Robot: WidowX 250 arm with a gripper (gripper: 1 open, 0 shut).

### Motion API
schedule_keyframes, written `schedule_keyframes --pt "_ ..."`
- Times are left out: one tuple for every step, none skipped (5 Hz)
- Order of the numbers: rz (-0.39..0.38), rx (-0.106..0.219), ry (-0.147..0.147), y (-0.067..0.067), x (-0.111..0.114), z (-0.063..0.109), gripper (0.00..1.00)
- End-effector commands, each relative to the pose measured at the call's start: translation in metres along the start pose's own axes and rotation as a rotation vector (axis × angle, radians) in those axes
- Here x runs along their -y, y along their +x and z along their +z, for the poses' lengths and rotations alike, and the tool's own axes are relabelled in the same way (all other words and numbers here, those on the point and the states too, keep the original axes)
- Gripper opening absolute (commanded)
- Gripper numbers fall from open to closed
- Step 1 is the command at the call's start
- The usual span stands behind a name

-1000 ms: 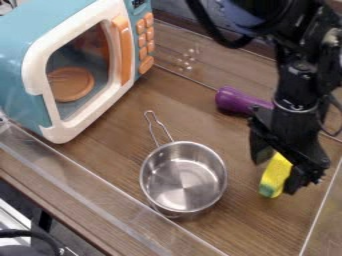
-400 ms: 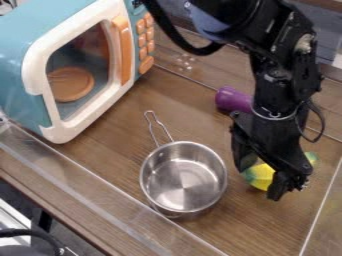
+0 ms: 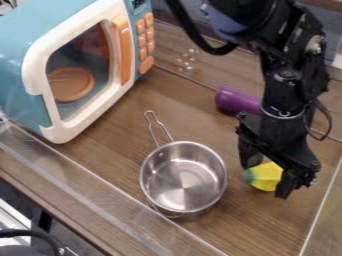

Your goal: Put the banana in the silver pot

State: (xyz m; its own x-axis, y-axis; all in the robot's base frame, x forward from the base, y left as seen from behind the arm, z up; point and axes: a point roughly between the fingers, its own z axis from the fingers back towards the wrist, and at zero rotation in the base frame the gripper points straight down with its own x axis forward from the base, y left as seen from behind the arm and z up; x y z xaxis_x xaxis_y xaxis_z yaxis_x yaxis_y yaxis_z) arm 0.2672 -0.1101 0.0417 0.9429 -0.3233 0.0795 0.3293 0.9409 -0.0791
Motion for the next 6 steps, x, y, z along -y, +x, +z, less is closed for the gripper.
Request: schedule_keyframes --pt "-0.006 0.034 -0.010 0.012 -0.004 -0.003 1.00" --pt "-0.015 0.029 -0.021 0.013 -0.006 -0.010 0.00" --pt "-0.010 0.047 -0.028 0.003 -0.011 0.014 0.00" --pt "0.060 0.111 -0.006 -0.015 -0.022 0.065 0.00" --pt "0.149 0.104 -0.002 -0.051 -0.031 0.097 0.00" --pt "0.171 0.065 -0.005 -0.071 -0.030 0.092 0.00"
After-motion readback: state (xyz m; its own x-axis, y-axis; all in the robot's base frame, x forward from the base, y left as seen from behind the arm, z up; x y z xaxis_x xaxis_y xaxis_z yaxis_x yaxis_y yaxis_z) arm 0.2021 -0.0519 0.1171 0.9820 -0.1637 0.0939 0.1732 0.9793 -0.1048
